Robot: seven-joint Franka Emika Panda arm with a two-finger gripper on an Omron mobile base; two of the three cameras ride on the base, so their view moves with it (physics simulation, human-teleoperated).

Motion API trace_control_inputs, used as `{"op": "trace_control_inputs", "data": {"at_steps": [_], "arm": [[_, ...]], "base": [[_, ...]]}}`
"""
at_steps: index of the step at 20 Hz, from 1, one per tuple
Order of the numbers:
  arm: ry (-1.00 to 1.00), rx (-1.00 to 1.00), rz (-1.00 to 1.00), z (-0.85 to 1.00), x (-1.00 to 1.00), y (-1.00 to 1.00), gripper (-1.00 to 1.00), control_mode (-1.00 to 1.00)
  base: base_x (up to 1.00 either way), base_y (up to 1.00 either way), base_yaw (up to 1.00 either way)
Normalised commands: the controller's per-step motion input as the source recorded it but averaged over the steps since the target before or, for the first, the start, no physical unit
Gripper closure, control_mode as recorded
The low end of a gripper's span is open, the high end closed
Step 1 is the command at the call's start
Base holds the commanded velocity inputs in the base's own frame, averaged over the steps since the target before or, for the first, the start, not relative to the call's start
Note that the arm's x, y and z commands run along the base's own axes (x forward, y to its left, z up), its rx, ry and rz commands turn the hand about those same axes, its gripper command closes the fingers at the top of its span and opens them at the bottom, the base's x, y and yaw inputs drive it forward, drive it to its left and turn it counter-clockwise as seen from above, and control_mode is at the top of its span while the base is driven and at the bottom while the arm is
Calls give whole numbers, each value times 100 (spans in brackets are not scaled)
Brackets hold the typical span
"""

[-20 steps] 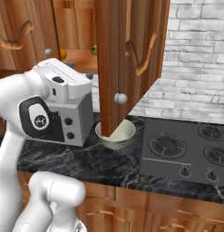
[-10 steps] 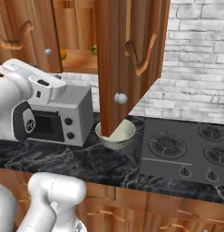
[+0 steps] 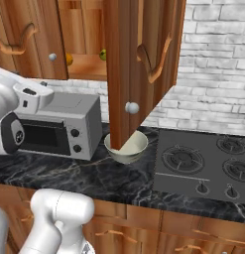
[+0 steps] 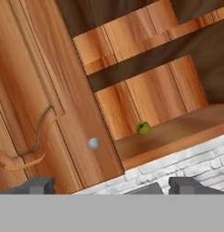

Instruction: Open the cabinet. Pick the peach and orange from the cabinet and place them into the bowl. Then close the cabinet.

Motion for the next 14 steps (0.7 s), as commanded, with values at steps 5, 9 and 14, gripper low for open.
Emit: {"op": "trace_control_inputs", "data": {"at_steps": [5,9,14], "arm": [[0,-21,-10,0,16,54,-100,-100],[-1,-11,-2,0,39,26,-100,-100],[-2,0,0,0,62,0,-100,-100]], "base": [[0,0,0],[0,0,0],[0,0,0]]}}
